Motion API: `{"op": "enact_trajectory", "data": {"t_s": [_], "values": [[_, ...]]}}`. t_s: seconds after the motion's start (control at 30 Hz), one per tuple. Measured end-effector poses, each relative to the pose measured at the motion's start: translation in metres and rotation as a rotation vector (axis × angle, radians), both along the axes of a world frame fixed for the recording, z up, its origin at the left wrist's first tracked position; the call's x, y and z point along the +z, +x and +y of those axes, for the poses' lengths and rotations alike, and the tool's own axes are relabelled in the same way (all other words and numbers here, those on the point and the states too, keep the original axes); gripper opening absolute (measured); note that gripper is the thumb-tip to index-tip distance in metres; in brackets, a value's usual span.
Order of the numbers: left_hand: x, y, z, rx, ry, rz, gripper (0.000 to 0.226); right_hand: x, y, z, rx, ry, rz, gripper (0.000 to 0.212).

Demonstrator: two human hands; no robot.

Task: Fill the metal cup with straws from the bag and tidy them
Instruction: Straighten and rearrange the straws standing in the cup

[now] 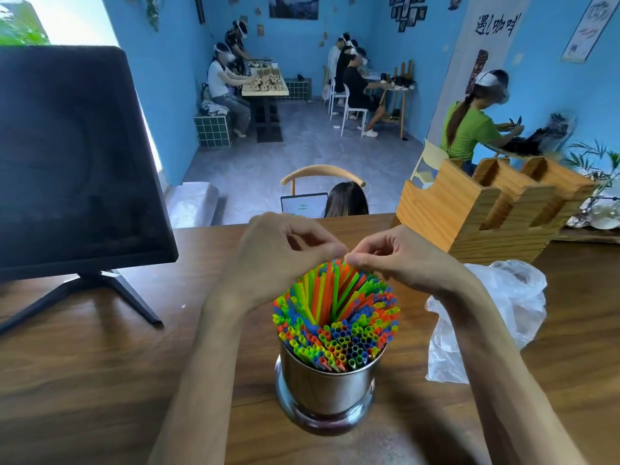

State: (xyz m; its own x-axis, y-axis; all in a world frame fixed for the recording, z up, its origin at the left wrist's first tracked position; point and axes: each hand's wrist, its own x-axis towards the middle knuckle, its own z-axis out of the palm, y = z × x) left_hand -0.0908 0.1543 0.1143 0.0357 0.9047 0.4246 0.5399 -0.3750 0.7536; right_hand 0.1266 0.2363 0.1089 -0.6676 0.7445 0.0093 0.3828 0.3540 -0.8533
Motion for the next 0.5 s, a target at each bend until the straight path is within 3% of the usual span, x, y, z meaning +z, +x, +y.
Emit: {"op": "enact_trajectory", "data": {"t_s": [0.07,0.17,0.5], "values": [[-0.004,-0.004,0.001,-0.014,-0.057,0.091,0.014,0.0,-0.001,0.0,-0.001,0.007,-0.003,0.031],[-0.006,-0.008,0.004,-0.053,-0.102,0.113,0.011,0.0,-0.003,0.0,-0.014,0.047,-0.026,0.017],[-0.009,-0.018,0.002,-0.123,-0.198,0.095,0.012,0.0,-0.011,-0.007,-0.081,0.189,0.052,0.012]]}}
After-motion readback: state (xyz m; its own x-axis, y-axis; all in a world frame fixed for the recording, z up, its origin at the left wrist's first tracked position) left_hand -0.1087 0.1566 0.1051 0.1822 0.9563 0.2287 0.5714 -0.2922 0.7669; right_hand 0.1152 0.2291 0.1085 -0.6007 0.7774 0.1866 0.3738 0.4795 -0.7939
